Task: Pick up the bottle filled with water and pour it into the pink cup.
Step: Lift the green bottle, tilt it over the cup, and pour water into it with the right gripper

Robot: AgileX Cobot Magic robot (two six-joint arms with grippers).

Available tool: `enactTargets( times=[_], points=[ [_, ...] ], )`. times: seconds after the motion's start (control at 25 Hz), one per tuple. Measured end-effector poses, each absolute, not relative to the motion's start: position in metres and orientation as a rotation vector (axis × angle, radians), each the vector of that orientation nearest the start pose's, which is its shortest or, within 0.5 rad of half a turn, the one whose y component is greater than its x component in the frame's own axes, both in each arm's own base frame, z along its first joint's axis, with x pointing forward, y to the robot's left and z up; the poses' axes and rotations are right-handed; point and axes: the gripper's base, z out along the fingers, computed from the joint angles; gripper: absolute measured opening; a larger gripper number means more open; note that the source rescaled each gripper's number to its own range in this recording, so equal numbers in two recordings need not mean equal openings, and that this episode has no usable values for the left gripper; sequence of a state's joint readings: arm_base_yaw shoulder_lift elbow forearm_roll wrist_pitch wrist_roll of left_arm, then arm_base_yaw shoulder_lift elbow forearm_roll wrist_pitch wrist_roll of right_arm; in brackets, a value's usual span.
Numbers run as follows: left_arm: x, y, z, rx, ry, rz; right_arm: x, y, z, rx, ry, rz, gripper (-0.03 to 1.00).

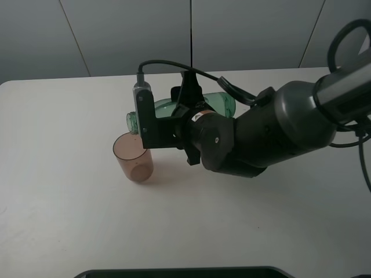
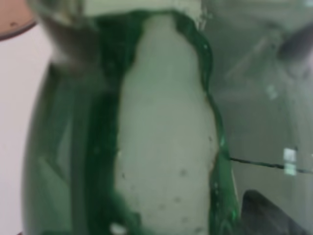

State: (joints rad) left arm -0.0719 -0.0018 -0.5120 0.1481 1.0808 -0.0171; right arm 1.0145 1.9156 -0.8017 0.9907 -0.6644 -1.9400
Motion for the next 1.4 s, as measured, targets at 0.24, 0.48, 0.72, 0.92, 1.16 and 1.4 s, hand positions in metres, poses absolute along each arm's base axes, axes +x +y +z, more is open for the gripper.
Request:
enactTargets(
  times=[0.24,0.48,0.72,0.92,1.16,1.4],
  points=[
    [-0.0070,0.0124,0.2797,0.046,2.043,0.122,0.2241,0.2639,0.1271,-1.693,1.345,-0.654,0.00],
    [-0.0070,0.0124,0.2797,0.046,2.043,0.122,0.2254,0.2620,0.1268,-1.715,1.336,-0.682,0.00],
    [-0.0070,0.0124,0.2797,0.046,2.043,0.122,0.2264,0.2607,0.1266,-1.743,1.314,-0.710,0.00],
    [-0.0070,0.0124,0.2797,0.046,2.043,0.122,0.2265,0.2606,0.1267,-1.756,1.300,-0.721,0.00],
    [-0.0070,0.0124,0.2797,0.046,2.043,0.122,0.2266,0.2605,0.1269,-1.755,1.298,-0.724,0.00],
    [-0.0070,0.0124,0.2797,0.046,2.043,0.122,0.2267,0.2605,0.1270,-1.754,1.298,-0.726,0.00]
  ],
)
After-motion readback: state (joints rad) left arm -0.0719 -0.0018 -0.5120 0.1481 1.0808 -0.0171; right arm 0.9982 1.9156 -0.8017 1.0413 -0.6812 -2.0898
